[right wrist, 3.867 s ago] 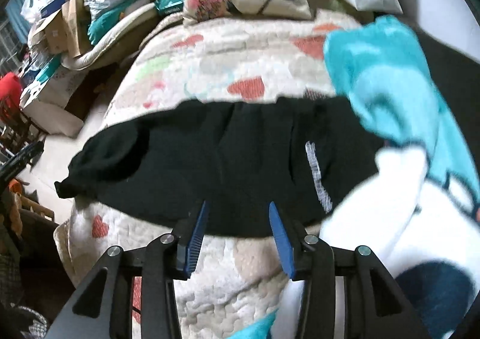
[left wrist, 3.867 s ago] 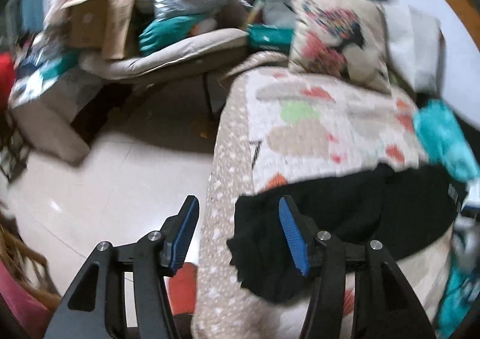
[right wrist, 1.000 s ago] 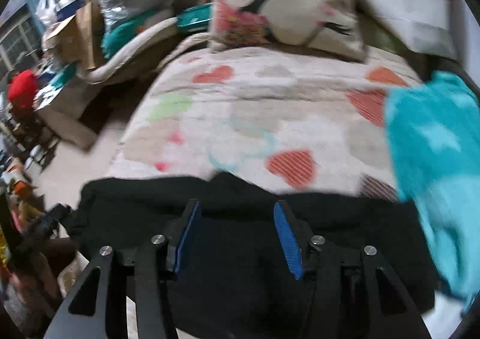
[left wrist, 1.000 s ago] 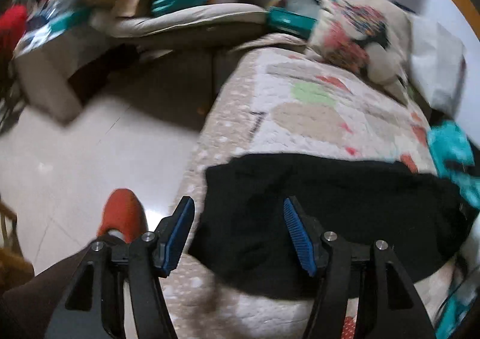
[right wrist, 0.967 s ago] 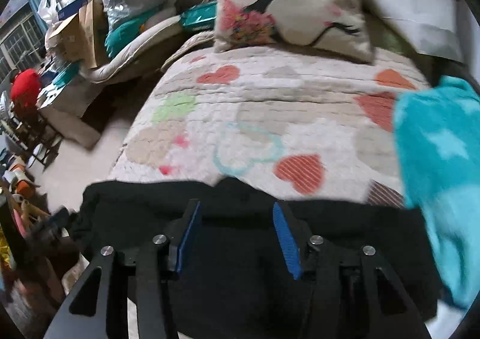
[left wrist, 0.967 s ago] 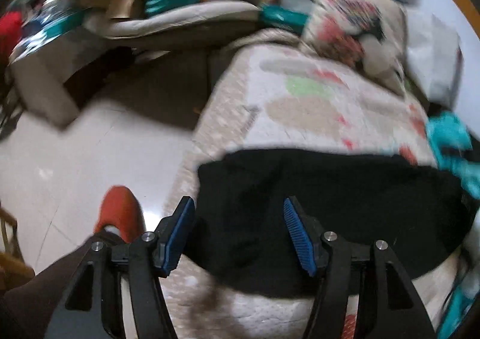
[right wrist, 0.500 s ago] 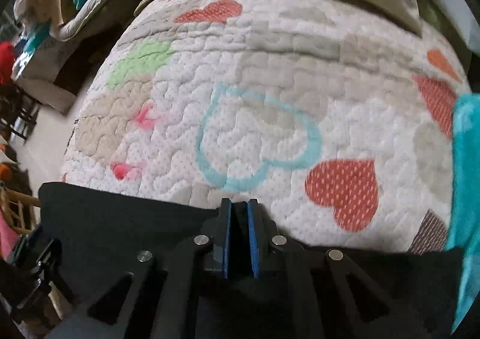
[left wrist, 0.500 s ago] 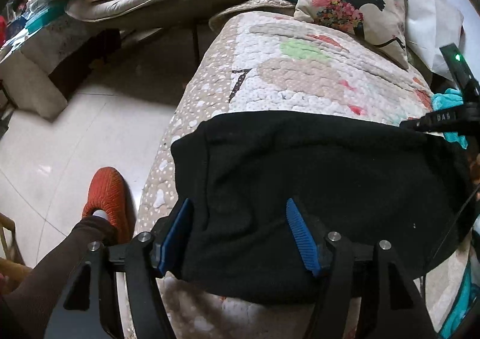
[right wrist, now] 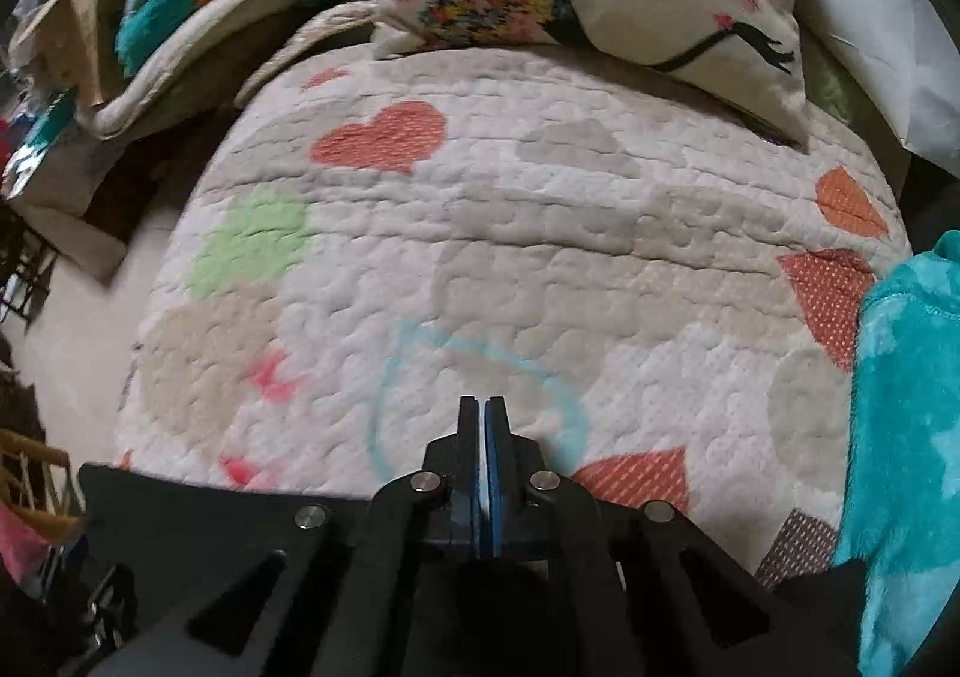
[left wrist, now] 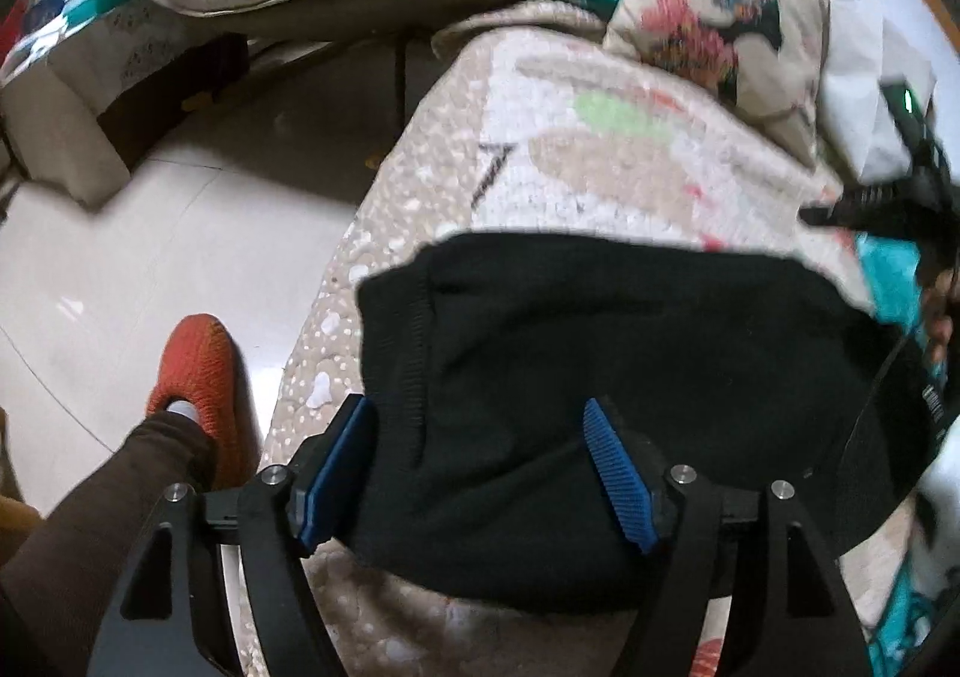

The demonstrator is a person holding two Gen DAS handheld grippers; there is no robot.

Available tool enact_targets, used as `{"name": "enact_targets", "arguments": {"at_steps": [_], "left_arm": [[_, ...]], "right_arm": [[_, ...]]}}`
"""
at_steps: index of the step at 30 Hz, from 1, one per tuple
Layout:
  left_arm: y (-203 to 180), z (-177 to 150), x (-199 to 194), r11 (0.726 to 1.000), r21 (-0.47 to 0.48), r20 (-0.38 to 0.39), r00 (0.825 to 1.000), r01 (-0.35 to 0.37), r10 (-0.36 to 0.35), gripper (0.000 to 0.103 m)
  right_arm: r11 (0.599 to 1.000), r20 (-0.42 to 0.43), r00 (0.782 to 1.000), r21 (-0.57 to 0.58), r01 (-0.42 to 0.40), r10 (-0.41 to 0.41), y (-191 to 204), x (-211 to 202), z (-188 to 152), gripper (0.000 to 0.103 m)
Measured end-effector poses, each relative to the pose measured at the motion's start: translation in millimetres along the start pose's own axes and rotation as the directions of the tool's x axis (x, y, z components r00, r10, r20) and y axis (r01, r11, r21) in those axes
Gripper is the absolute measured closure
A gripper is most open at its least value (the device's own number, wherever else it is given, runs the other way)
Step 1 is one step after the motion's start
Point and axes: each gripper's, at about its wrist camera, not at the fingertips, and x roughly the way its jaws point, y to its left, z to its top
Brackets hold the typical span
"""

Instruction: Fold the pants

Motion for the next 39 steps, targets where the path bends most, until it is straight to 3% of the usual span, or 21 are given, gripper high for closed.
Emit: {"name": "enact_targets", "arguments": {"at_steps": [1,3,5,7,10,13,16,20,24,30,32,33,35,37,39], "left_arm": [[8.3,0.0,-9.1,1.0,-0.029,0.035,0.999,0.002,-0.001,0.031],[27.7,-0.4,-25.3,0.995,-0.098,0.087,0.996,-0.007,0.016,0.031],[46.1,-0.6,-33.2,0.985,-0.172,0.094,0.995,-0.03,0.046,0.031],[70.7,-4.2,-35.3,0.959,-0.281,0.06,0.996,-0.04,0.059,0.031],[90.2,-9.3,-35.1,0.916,-0.402,0.029,1.0,0.013,-0.001,0.031],[96.2,-17.4,-30.8,0.863,-0.5,0.017,0.997,0.073,-0.074,0.031],[87.7,-23.2,-17.9,0.839,-0.525,-0.001,0.986,0.143,-0.168,0.031],[74.9,-24.2,-8.4,0.85,-0.488,0.003,0.974,0.201,-0.229,0.031],[67.1,-21.4,7.2,0.849,-0.476,-0.016,0.963,0.23,-0.27,0.03],[57.5,-18.4,9.6,0.867,-0.444,-0.011,0.966,0.226,-0.258,0.024],[52.6,-16.7,7.9,0.891,-0.405,-0.033,0.971,0.205,-0.239,0.034],[48.3,-15.6,6.4,0.908,-0.375,-0.042,0.975,0.186,-0.218,0.055],[44.3,-13.5,5.0,0.921,-0.338,-0.048,0.974,0.194,-0.223,0.071],[41.9,-12.9,1.7,0.927,-0.317,-0.046,0.973,0.199,-0.225,0.081],[41.0,-11.7,-1.3,0.926,-0.311,-0.044,0.97,0.213,-0.238,0.084]], "right_arm": [[1.0,0.008,1.0,-0.002,-0.011,0.011,3.9,-4.1,-3.5,0.095],[0.999,0.013,0.999,-0.02,-0.05,0.05,14.3,-10.9,-9.2,0.081],[0.995,0.011,0.996,-0.062,-0.084,0.085,29.1,-15.8,-12.4,0.071],[0.984,-0.004,0.991,-0.123,-0.132,0.132,51.9,-17.2,-13.0,0.067],[0.954,-0.057,0.972,-0.185,-0.234,0.228,87.9,-17.4,-17.8,0.066],[0.916,-0.123,0.945,-0.234,-0.325,0.304,126.5,-13.7,-23.9,0.057],[0.876,-0.189,0.921,-0.292,-0.385,0.341,170.1,-3.3,-27.5,0.054],[0.821,-0.277,0.901,-0.385,-0.423,0.334,224.0,13.6,-33.6,0.054],[0.784,-0.313,0.911,-0.478,-0.396,0.27,258.0,27.9,-37.2,0.054],[0.76,-0.361,0.905,-0.517,-0.394,0.224,285.5,51.8,-42.6,0.052],[0.728,-0.381,0.901,-0.556,-0.402,0.207,298.1,53.6,-54.8,0.049],[0.712,-0.37,0.911,-0.589,-0.383,0.184,302.5,53.9,-60.6,0.049],[0.684,-0.349,0.925,-0.639,-0.351,0.148,309.9,52.9,-68.5,0.051],[0.68,-0.325,0.939,-0.663,-0.313,0.115,312.8,51.6,-71.2,0.069],[0.674,-0.306,0.946,-0.678,-0.294,0.105,313.2,46.4,-72.0,0.075]]}}
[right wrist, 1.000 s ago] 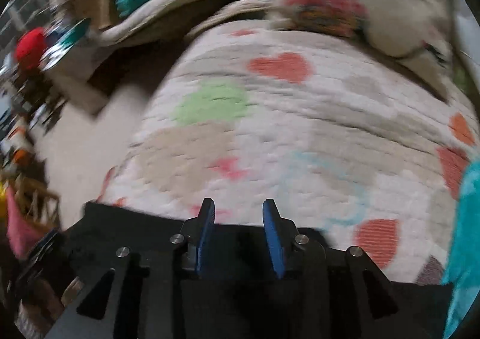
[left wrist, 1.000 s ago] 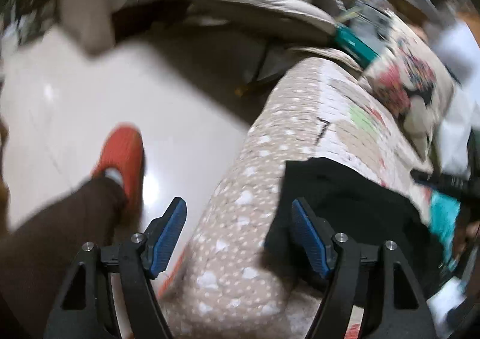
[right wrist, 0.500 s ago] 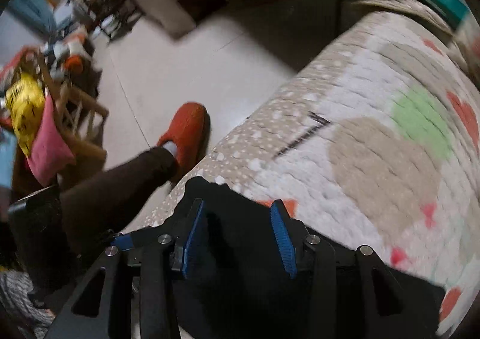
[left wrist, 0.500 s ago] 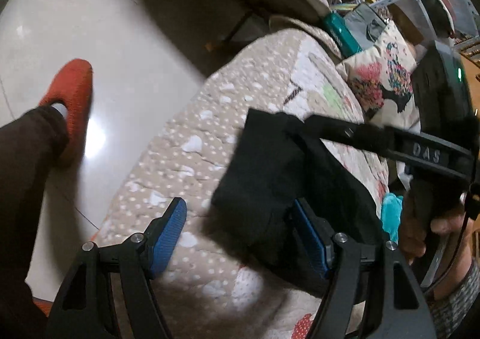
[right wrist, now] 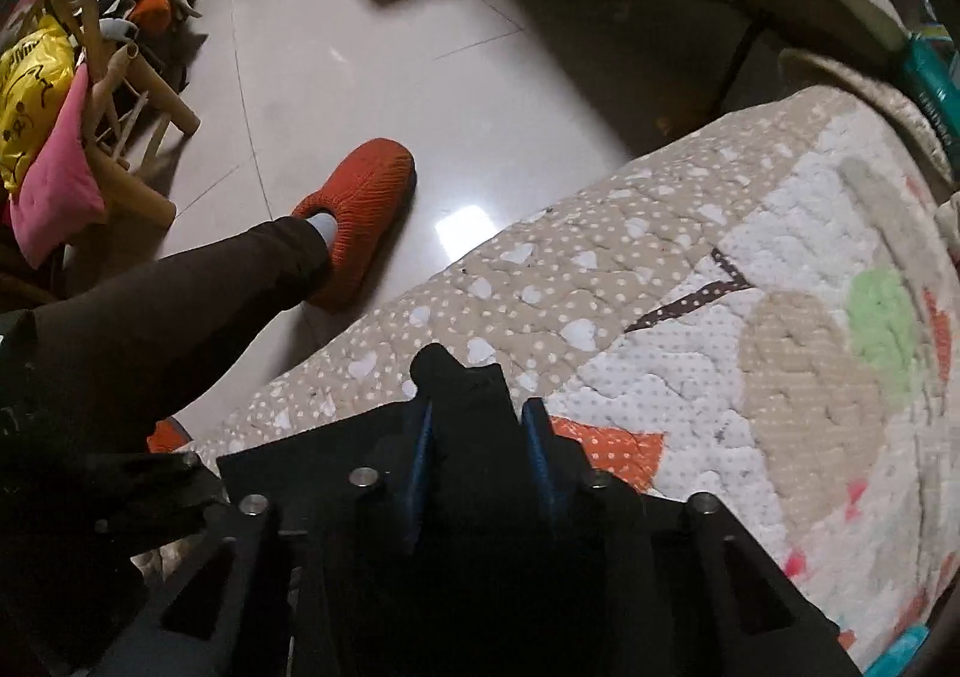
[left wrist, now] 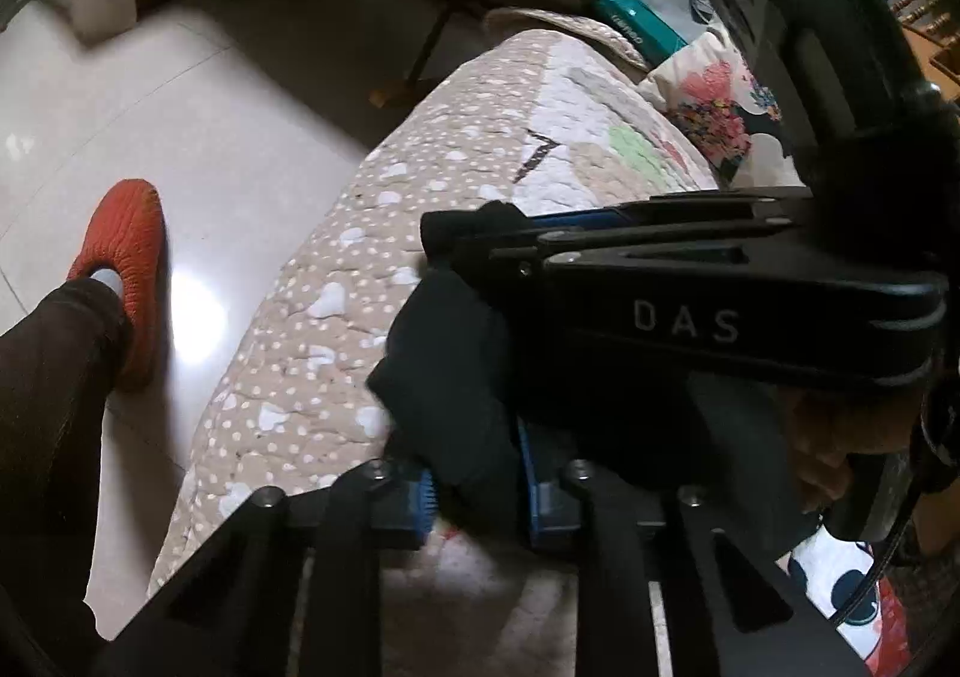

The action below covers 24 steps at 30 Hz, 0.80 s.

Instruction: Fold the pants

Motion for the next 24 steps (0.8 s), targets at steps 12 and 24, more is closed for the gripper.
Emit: {"name": "enact_targets", "arguments": {"at_steps": [12,24], "left_arm": [[-58.4,6.9,-35.4,0.995,0.072,0.035,0.996,0.076,-0.079,0.085],[-197.4,-47.3,17.2,0.927,0.369,-0.094,0.995,0.071,-0.038,0.084]], "right_arm": [[0.994,0.209,0.978,0.112,-0.018,-0.006,-25.3,-86.5,-42.5,0.076],[0.894,0.325,0.943,0.439,-0.086,-0.069,-129.5,-134.3,-197.4,0.075]]}}
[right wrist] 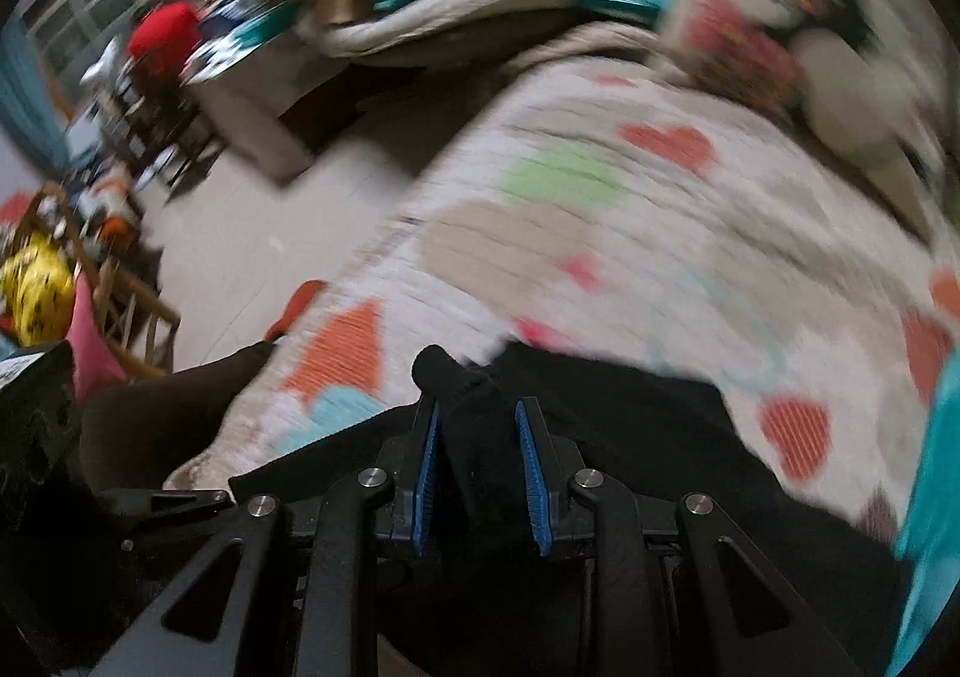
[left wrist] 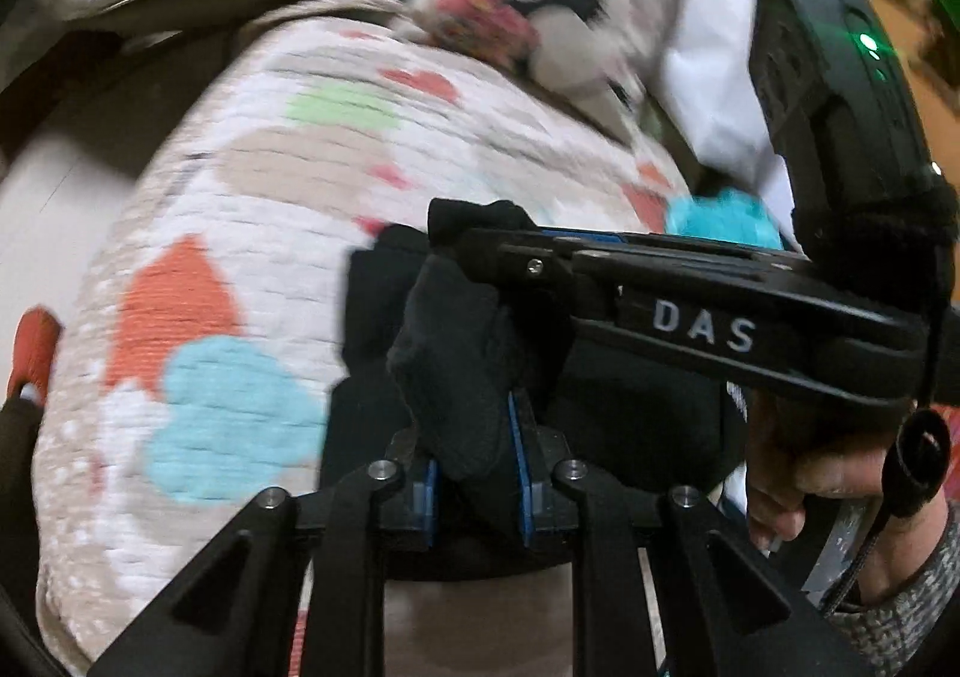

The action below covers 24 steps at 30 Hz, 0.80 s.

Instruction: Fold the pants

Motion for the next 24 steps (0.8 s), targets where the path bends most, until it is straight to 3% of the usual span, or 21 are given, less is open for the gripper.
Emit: {"name": "enact_targets", "arguments": {"at_steps": [2,5,7,8,10,12,15,18,19,20,22,24], "left_arm": [[-20.3,-9.2,10.0,0.998,0.066,-0.036,0.999,-0.008,0.011,0.081],[-38.0,-24.4,3.7,0.989,0.142,-0.076,0.997,0.045,-0.035,0.067],[-46.4,-32.9,-11.1,0.978,0.195,-0.069,0.996,0.072,-0.059,0.057],[-45.4,-36.5,-20.3,0.974,0.209,-0.061,0.996,0.082,-0.071,0.056],[-36.6,-38.3,-36.8,0.974,0.208,-0.047,0.995,0.091,-0.083,0.054],[-22.1,-35.3,-45.2,0.986,0.161,-0.024,0.999,0.051,-0.048,0.054],[18.3,-22.1,-42.1,1.0,-0.022,-0.027,1.0,-0.006,0.005,0.054],[45.7,-16.3,-34.5,0.989,-0.141,-0.031,0.998,-0.052,0.048,0.054],[49.4,-15.7,-32.7,0.986,-0.149,-0.031,0.997,-0.068,0.064,0.054],[51.2,-15.7,-30.3,0.985,-0.15,-0.031,0.996,-0.084,0.08,0.054],[49.6,-15.7,-22.6,0.986,-0.139,-0.043,0.996,-0.089,0.084,0.054],[44.7,-14.5,-13.3,0.989,-0.121,-0.053,0.996,-0.081,0.075,0.054]], "right_arm": [[0.997,-0.003,1.0,0.075,0.021,-0.021,-28.4,-4.2,-18.2,0.073],[0.975,-0.006,0.993,0.188,0.117,-0.118,-72.6,-13.2,-41.4,0.069],[0.941,-0.009,0.978,0.269,0.204,-0.209,-100.0,-25.8,-52.7,0.062],[0.916,-0.007,0.963,0.308,0.257,-0.268,-111.6,-34.8,-57.7,0.061],[0.888,0.026,0.948,0.358,0.288,-0.318,-124.1,-51.6,-62.8,0.061],[0.888,0.105,0.952,0.403,0.223,-0.287,-122.9,-69.1,-61.3,0.061],[0.929,0.211,0.967,0.367,0.055,-0.141,-95.8,-77.0,-52.7,0.061],[0.938,0.207,0.973,0.305,-0.162,0.101,-60.0,-53.4,-51.0,0.061],[0.937,0.182,0.974,0.296,-0.184,0.133,-53.8,-43.5,-53.5,0.061],[0.939,0.138,0.979,0.289,-0.188,0.153,-46.4,-29.9,-55.6,0.061],[0.949,0.036,0.993,0.294,-0.116,0.11,-44.6,-5.2,-61.1,0.061],[0.945,-0.068,0.997,0.323,0.044,-0.023,-57.5,12.8,-70.0,0.068]]}}
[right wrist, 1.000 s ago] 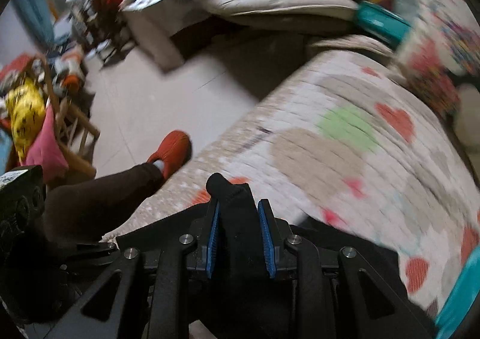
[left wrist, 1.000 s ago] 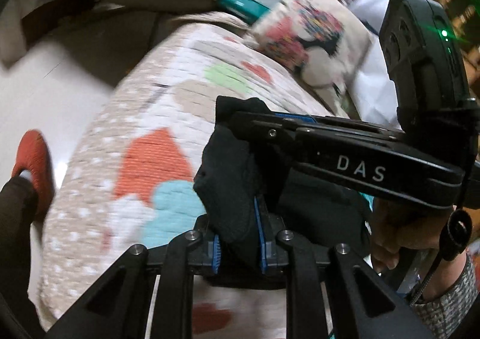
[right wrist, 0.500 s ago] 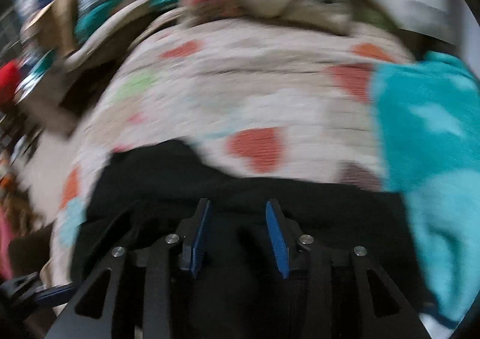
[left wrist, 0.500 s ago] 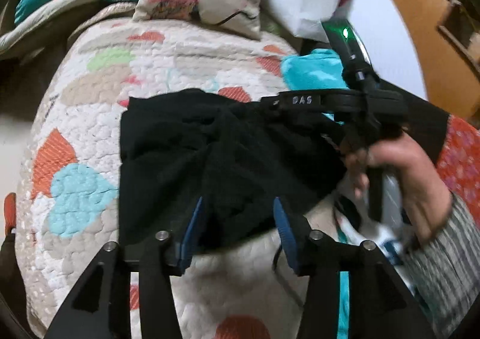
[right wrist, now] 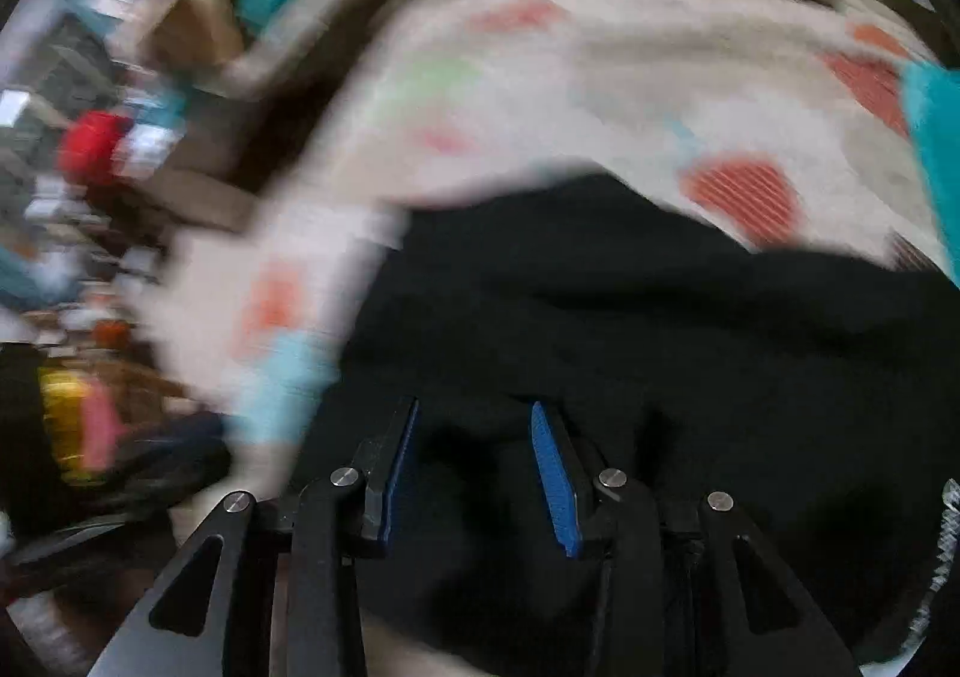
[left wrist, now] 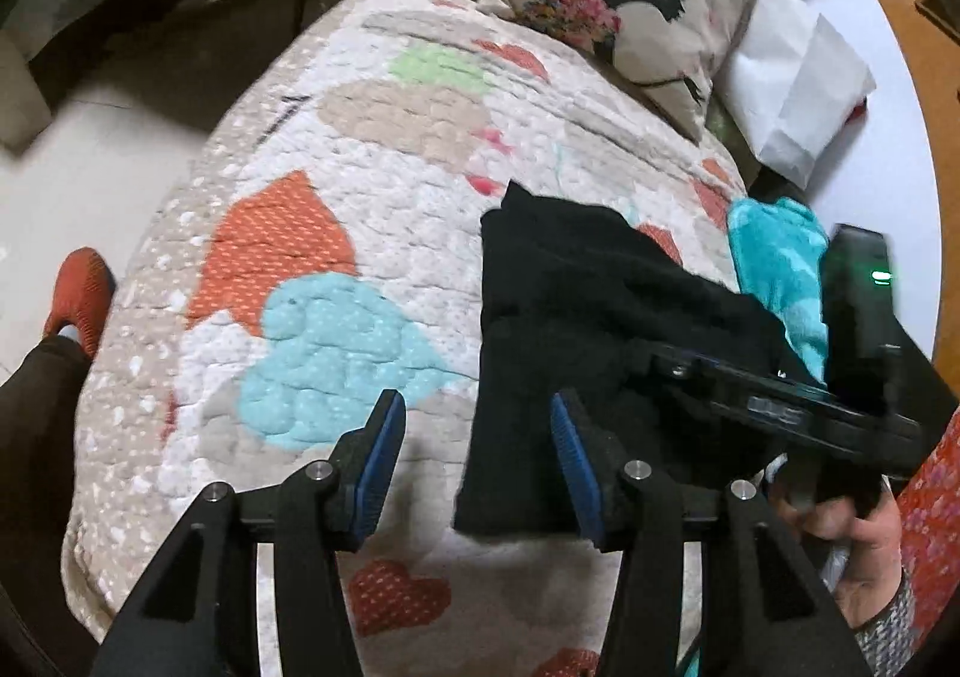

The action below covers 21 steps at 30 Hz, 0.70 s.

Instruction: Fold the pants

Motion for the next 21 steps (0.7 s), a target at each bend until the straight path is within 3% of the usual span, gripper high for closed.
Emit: {"name": "enact_targets", "arguments": {"at_steps": [4,6,9,10,12,16,18,19,20,21], "left_arm": [[-10.5,-0.6,21.2,0.999,0.035,-0.011,1.0,0.018,-0.018,0.054],[-12.3,-1.4,32.8,0.999,0.036,-0.028,0.999,0.038,-0.037,0.054],[-18.5,-10.4,42.0,0.996,0.059,-0.058,0.997,0.059,-0.056,0.055],[-21.0,-14.7,42.9,0.995,0.081,-0.057,0.997,0.05,-0.046,0.069],[-25.1,-22.6,43.8,0.991,0.135,-0.036,0.999,-0.001,0.006,0.085],[-17.8,-22.1,40.9,0.994,0.099,-0.043,0.998,0.042,-0.038,0.092],[-14.0,-22.2,39.1,0.995,0.088,-0.047,0.998,0.052,-0.048,0.093],[-12.0,-22.2,37.7,0.995,0.081,-0.049,0.997,0.061,-0.057,0.093],[-10.1,-21.9,36.0,0.995,0.073,-0.05,0.997,0.066,-0.063,0.094],[-7.6,-21.5,33.8,0.995,0.067,-0.052,0.996,0.073,-0.07,0.094]], "right_arm": [[1.0,0.031,0.999,0.008,0.018,-0.019,0.0,-14.5,4.3,0.068],[0.993,0.069,0.994,-0.085,0.086,-0.081,20.9,-20.5,13.4,0.06],[0.984,0.05,0.998,-0.173,0.053,-0.044,44.6,-14.5,35.3,0.051],[0.982,0.038,0.999,-0.187,0.038,-0.031,54.1,-8.8,43.8,0.049],[0.975,-0.002,1.0,-0.22,0.021,-0.022,68.9,11.9,62.4,0.046],[0.972,-0.132,0.99,-0.236,0.016,-0.048,84.7,59.7,79.3,0.046],[0.947,-0.165,0.975,-0.307,0.092,-0.148,94.1,79.8,76.6,0.07],[0.93,-0.148,0.972,-0.347,0.124,-0.185,99.7,81.3,74.0,0.072],[0.925,-0.142,0.973,-0.362,0.118,-0.18,104.1,78.9,73.2,0.088],[0.931,-0.149,0.976,-0.352,0.098,-0.16,105.6,76.3,73.9,0.09]]}}
